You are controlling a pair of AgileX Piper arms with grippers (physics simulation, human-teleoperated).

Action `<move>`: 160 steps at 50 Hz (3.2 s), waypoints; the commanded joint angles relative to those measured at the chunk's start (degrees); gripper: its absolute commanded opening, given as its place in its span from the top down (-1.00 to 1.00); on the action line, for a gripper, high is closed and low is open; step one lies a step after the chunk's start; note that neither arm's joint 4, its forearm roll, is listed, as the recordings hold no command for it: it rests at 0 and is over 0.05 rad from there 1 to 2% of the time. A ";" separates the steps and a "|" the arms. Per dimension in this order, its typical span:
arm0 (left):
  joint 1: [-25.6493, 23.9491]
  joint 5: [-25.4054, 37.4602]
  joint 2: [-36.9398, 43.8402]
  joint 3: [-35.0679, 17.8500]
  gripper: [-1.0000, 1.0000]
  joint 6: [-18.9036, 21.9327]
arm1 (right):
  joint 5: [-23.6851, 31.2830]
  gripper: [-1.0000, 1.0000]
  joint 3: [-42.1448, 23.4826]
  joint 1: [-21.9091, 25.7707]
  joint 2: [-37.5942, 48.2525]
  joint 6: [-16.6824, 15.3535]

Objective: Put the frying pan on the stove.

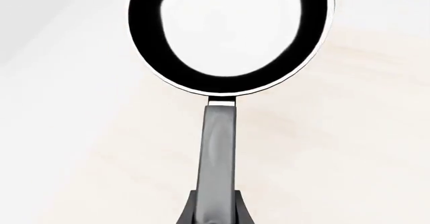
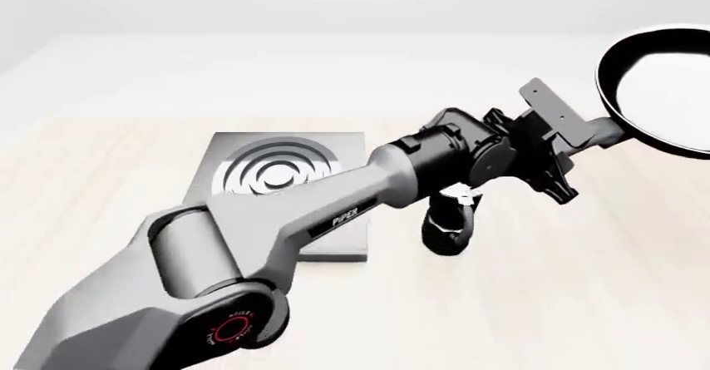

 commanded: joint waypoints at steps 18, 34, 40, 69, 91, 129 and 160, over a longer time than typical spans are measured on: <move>2.53 -14.83 -19.78 29.93 1.00 1.78 | 0.45 -1.00 -0.54 0.08 0.00 -0.19; 4.05 -18.84 -28.46 39.79 1.00 1.63 | -9.18 -1.00 9.05 -0.31 0.00 -0.23; 4.83 -19.08 -30.53 42.36 1.00 2.26 | -11.14 -1.00 11.04 -0.76 0.00 0.06; 13.18 -22.37 -45.59 59.64 1.00 1.68 | -7.52 -1.00 6.83 -1.03 0.00 0.11; 17.96 -23.17 -53.19 68.73 1.00 0.31 | -7.03 -1.00 6.30 -0.97 0.00 -0.11; 26.03 -21.91 -67.08 83.61 1.00 -2.63 | -3.79 -1.00 2.96 -1.04 0.00 -0.25; 30.19 -16.01 -77.58 91.90 1.00 -4.98 | -5.95 -1.00 4.98 -1.38 0.00 -0.25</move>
